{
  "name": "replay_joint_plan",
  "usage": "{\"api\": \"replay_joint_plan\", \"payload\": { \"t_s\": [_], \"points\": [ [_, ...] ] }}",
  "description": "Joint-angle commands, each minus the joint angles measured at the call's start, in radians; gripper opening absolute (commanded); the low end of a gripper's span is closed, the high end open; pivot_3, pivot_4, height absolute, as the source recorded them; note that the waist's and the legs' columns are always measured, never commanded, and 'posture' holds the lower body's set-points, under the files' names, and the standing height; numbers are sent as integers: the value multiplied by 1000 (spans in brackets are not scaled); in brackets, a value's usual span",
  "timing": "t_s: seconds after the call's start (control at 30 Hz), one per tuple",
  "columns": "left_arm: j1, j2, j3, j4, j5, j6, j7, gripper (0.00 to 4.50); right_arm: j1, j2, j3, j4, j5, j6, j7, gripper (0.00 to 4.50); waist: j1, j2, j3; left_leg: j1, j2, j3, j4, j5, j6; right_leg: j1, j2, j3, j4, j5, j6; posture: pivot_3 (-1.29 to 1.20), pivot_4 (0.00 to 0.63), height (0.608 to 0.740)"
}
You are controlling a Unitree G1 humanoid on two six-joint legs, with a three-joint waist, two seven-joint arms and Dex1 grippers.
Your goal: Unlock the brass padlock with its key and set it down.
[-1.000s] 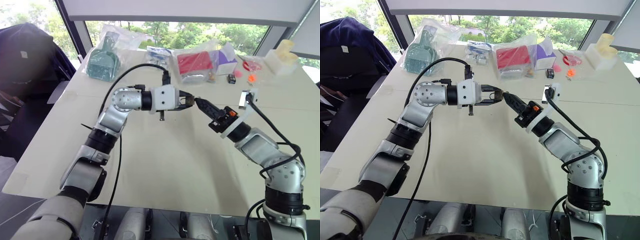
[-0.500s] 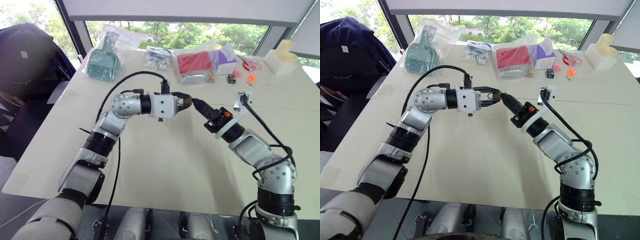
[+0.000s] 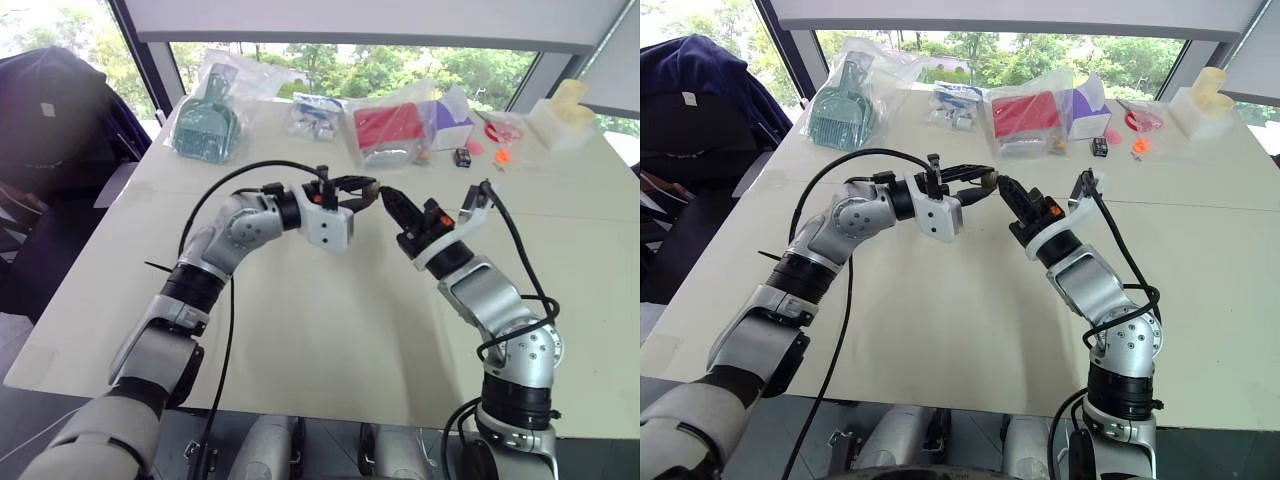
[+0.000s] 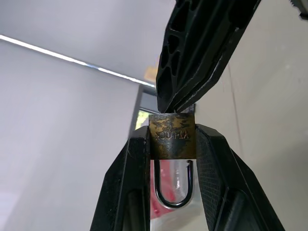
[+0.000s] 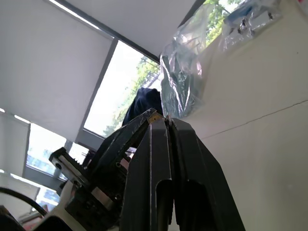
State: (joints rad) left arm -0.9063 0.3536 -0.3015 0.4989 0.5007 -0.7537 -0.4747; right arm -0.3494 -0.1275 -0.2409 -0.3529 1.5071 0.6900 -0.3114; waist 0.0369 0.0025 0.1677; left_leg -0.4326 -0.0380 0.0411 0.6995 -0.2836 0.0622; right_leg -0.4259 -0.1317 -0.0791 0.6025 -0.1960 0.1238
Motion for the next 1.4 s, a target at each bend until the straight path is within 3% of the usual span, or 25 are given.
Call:
{"api": "replay_joint_plan", "payload": {
  "t_s": [0.03, 0.1, 0.2, 0.23, 0.3, 0.47, 0.6, 1.2, 1.3, 1.4],
  "points": [
    [-74, 5, 23, -57, 41, -86, 139, 698, 14, 17, -26, 51, 40, -31, -116, 54, 0, 0, 0, 0, 0, 0, 0, 0, 0, 0, 0, 0, 0, 0, 0, 0, 150, 737],
    [-79, -2, 15, -27, 10, -75, 115, 698, 11, 17, -12, 42, 45, -36, -123, 54, -1, 0, 0, 0, 0, 0, 0, 0, 0, 0, 0, 0, 2, 0, 0, 0, 150, 737],
    [-85, -15, -4, 41, -143, -10, -68, 698, 14, -74, 37, -19, -93, -10, 5, 54, 1, 0, 0, 1, 0, 2, 0, 0, 0, 0, -1, 0, 6, 0, 0, 0, 150, 737],
    [-97, -13, -5, 65, -167, -2, -103, 698, 14, -113, 50, -29, -136, -3, 54, 292, 1, 0, 0, 1, 0, 3, 0, 0, 0, -1, -1, 0, 6, 0, 0, 0, 150, 737],
    [-125, -9, 0, 107, -212, 21, -166, 698, 19, -196, 51, -16, -213, 1, 126, 897, -1, 0, 0, 1, 0, 3, 0, 0, 0, -1, -1, 0, 6, 0, 0, 0, 150, 737],
    [-173, -10, -6, 167, -276, 38, -253, 698, 36, -342, 26, 6, -304, 5, 328, 3436, -2, 0, 0, 2, 1, 5, 0, 0, 0, -2, -1, 0, 6, -1, 0, 0, 150, 737],
    [-180, -12, -11, 181, -281, 18, -261, 698, 18, -373, -7, 4, -278, 11, 428, 3436, -5, 0, 0, 2, 1, 5, 0, 0, 0, -2, -1, 1, 6, -1, 0, 0, 150, 737],
    [-144, -47, -30, 116, -308, -29, -296, 698, -71, -318, 35, 46, -314, 72, 552, 3436, -1, 0, 0, 3, 1, 5, 0, 0, 0, -1, -2, 0, 6, 0, 0, 0, 150, 737],
    [-137, -49, -32, 102, -312, -27, -298, 698, -81, -308, 31, 61, -324, 71, 558, 2624, 0, 0, 0, 3, 1, 5, 0, 0, 0, -1, -2, 1, 6, 0, 0, 0, 150, 737],
    [-133, -49, -29, 95, -314, -21, -301, 698, -80, -302, 29, 61, -325, 81, 562, 1037, 1, 0, 0, 3, 1, 5, 0, 0, 0, -1, -2, 1, 6, 0, 0, 0, 150, 737]
  ]
}}
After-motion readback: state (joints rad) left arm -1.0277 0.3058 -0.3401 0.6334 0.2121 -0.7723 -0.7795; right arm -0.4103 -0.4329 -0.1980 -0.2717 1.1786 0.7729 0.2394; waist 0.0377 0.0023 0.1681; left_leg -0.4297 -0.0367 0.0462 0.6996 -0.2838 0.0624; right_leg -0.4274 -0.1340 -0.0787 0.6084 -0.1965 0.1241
